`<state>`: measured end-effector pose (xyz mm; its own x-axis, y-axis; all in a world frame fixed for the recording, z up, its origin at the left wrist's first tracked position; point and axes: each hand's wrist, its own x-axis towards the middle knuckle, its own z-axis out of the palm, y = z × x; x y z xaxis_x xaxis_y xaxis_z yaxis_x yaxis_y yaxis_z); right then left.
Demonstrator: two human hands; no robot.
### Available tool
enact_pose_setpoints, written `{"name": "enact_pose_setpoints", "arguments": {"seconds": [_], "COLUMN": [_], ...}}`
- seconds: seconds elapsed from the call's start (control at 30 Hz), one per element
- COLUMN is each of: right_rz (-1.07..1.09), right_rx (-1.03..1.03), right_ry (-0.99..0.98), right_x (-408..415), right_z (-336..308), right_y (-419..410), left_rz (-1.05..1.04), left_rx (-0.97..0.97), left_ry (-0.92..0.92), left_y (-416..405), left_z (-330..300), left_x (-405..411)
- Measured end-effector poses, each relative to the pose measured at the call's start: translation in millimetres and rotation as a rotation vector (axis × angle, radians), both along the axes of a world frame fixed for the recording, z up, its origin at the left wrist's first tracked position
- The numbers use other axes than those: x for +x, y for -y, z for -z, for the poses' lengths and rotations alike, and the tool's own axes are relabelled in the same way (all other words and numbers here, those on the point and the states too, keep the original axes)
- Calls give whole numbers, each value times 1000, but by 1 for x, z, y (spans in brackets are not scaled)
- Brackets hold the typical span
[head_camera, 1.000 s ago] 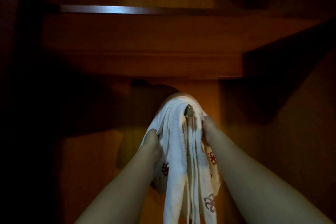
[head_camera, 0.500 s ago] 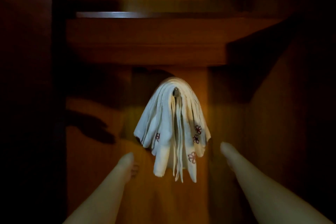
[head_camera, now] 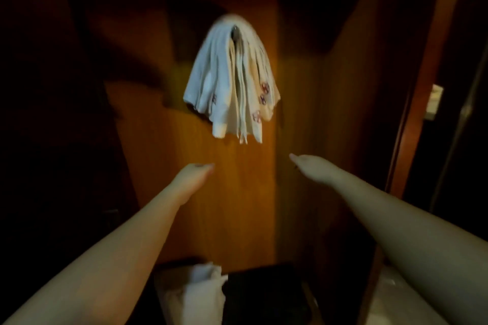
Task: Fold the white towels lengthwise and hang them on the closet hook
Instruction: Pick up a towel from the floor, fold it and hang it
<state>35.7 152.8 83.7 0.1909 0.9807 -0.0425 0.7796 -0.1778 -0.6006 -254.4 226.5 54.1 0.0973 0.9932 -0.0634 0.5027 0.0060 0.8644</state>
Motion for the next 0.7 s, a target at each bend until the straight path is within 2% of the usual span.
{"name": "enact_pose_setpoints", "arguments": {"seconds": [0.07, 0.2, 0.4, 0.57, 0.7], "right_rz": [-31, -35, 31, 135, 285], "right_rx": [-30, -96, -223, -305, -357], "right_ry": [70, 87, 72, 18, -56], "right_x": [-1, -10, -14, -4, 20], "right_z": [42, 123, 228, 297, 335], "right_y": [28, 90, 198, 297, 366], "left_rz": [106, 331, 418, 651, 807], "left_rx": [10, -22, -151, -235, -226], "left_ry": [-105, -215, -284, -407, -486], "left_y": [25, 84, 162, 212, 249], "left_z": [22, 81, 171, 234, 267], "left_x": [2, 1, 16, 48, 98]}}
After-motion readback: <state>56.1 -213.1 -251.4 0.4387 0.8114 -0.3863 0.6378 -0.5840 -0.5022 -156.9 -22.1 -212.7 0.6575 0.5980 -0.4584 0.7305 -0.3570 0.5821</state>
